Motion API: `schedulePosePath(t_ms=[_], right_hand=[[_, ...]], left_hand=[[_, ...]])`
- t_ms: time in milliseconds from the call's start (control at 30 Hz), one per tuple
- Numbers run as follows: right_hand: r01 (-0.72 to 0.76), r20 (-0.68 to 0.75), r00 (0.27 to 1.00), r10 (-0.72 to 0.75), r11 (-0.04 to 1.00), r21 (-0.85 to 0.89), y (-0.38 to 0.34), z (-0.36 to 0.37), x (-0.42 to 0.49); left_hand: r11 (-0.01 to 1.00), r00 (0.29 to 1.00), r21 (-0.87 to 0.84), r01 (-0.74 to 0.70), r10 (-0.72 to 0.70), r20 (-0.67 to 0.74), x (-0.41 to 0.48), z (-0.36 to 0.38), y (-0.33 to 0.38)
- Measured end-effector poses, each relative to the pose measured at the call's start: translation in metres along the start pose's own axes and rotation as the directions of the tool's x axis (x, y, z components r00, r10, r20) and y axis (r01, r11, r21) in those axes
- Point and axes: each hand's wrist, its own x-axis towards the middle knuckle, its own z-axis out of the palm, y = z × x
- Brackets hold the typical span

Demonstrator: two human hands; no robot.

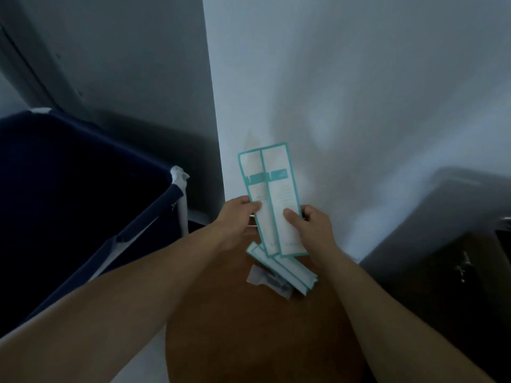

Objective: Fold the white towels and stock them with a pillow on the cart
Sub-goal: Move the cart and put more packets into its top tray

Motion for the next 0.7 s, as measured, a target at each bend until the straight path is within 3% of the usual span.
schedulePosePath(t_ms=[300,433,600,700], right_hand=[[0.033,-0.296,0.954,-0.048,0.998,-0.056,-0.089,-0.099,-0.078],[0.059,-0.384,0.921,-0.07,0.997,-0.04,-0.113,-0.166,-0.107],[0.083,-0.441,0.897,-0.018,0.988,0.128,-0.11,-0.273,-0.141],[0.106,-0.508,0.86,-0.039,0.989,0.104,-0.098,-0.346,-0.164]], left_hand=[[0.974,0.911,0.056,-0.218,0.182,0.37,-0.082,0.089,0.082],[0.946,0.862,0.103,-0.307,0.231,0.452,-0.114,0.156,0.103],[0.933,0.782,0.108,-0.344,0.221,0.583,-0.153,0.258,0.115],[0.92,0.759,0.135,-0.368,0.213,0.615,-0.174,0.332,0.106]])
